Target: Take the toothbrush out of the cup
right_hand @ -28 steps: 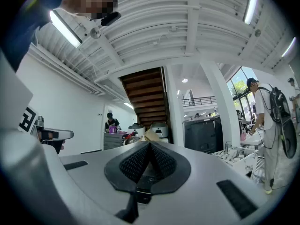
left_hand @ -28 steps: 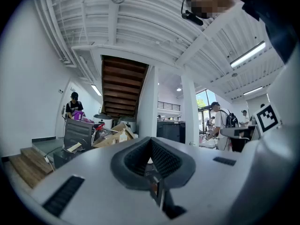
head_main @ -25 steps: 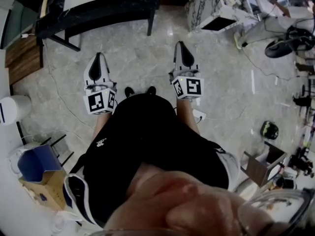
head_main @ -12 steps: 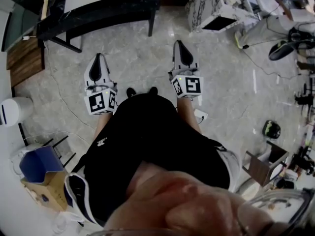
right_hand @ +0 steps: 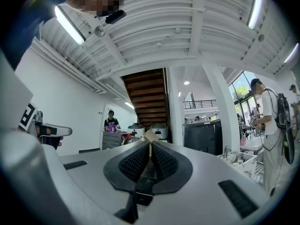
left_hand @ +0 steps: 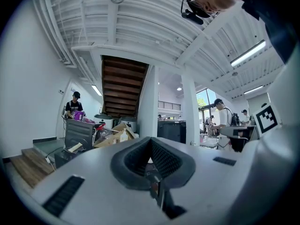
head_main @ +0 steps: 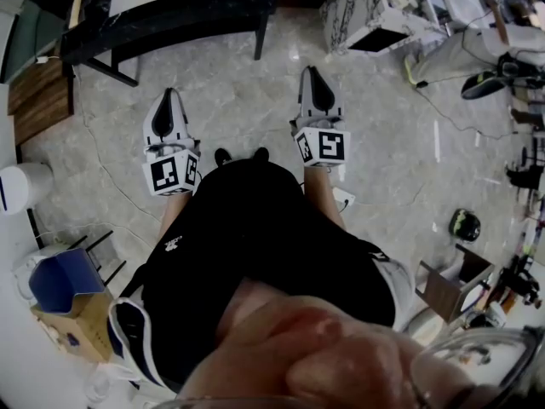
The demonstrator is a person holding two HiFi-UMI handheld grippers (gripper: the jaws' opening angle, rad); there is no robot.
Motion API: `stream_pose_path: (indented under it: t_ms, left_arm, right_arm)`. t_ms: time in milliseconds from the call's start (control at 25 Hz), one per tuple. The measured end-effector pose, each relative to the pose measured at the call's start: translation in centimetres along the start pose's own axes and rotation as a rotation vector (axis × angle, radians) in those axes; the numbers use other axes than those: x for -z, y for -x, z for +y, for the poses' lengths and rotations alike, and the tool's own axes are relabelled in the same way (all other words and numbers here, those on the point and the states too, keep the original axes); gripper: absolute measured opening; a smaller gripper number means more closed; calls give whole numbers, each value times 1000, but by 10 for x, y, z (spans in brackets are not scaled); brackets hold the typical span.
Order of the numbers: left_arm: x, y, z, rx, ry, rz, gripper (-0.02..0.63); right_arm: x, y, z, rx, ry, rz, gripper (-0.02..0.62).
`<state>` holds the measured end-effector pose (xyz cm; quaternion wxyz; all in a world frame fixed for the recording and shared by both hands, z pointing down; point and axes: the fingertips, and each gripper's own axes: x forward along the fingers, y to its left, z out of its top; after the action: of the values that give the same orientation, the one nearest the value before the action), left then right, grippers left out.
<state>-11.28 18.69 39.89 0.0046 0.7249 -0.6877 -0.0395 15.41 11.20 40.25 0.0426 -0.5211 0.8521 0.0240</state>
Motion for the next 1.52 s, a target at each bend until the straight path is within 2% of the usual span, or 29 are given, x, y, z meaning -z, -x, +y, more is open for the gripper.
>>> stream_pose_path:
  t_ms: [360,960,1200,1520]
  left_arm:
    - [1,-1,-3,6,-2,9,5]
    - [0,-5,-9,20,-4,8,5]
    - [3,-5,-9,25,-3,5,5]
    - [5,-5,-10,26,0,12,5]
  right_arm:
    - [0,0,-1,-1,-1,-2,129]
    - [3,-3,0,-26,-19,19,350]
    - [-4,-4,5,-44,-13,-12,441]
    - [-7,-5,4,-26,-23,-32,508]
